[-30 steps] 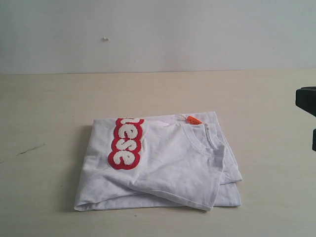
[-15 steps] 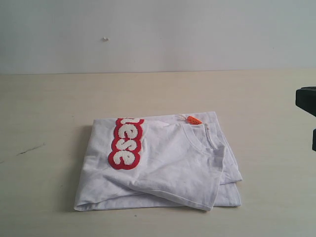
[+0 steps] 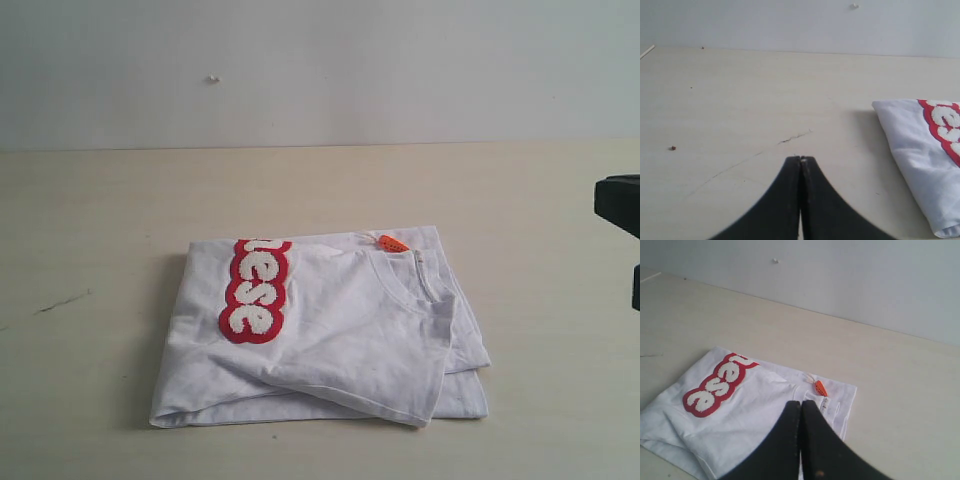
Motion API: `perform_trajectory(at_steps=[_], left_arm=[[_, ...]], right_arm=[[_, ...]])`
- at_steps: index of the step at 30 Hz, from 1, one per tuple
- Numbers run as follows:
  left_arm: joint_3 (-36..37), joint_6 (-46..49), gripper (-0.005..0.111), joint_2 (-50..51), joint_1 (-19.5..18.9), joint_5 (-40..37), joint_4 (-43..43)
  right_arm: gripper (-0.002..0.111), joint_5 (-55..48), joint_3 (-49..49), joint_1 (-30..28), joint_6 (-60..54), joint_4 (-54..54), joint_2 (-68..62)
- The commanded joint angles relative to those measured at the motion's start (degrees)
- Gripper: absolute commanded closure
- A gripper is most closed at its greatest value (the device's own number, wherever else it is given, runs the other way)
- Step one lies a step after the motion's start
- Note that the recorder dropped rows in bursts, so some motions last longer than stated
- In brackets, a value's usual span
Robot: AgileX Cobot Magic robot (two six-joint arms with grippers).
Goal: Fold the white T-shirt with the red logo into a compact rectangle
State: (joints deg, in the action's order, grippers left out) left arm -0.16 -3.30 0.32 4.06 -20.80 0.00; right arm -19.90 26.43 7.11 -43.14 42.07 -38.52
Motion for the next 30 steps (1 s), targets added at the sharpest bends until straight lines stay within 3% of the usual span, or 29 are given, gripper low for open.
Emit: perform_trajectory(at_steps=[1, 7, 10, 22, 30], left_arm=[[0.16, -0.04, 0.107, -0.32, -0.12, 0.46, -0.70], [0.16, -0.04, 0.107, -0.32, -0.12, 0.46, -0.70], [0.16, -0.04, 0.107, -0.32, -0.12, 0.46, -0.70], [0.16, -0.04, 0.107, -0.32, -0.12, 0.46, -0.70], [0.16, -0.04, 0.107, -0.32, -0.12, 0.46, -0.70]], right_arm=[[0.108, 0.30, -0.23, 0.25, -0.30, 1.45, 0.53], [0.108, 1.28, -0.23, 0.25, -0.30, 1.45, 4.00], [0.108, 2.58, -0.38, -0.31, -0.73, -3.67, 7.85], [0.108, 10.62, -11.76, -14.58, 5.45, -6.65, 21.59], [0.108, 10.84, -19.42, -19.80, 8.82, -6.09, 30.06]])
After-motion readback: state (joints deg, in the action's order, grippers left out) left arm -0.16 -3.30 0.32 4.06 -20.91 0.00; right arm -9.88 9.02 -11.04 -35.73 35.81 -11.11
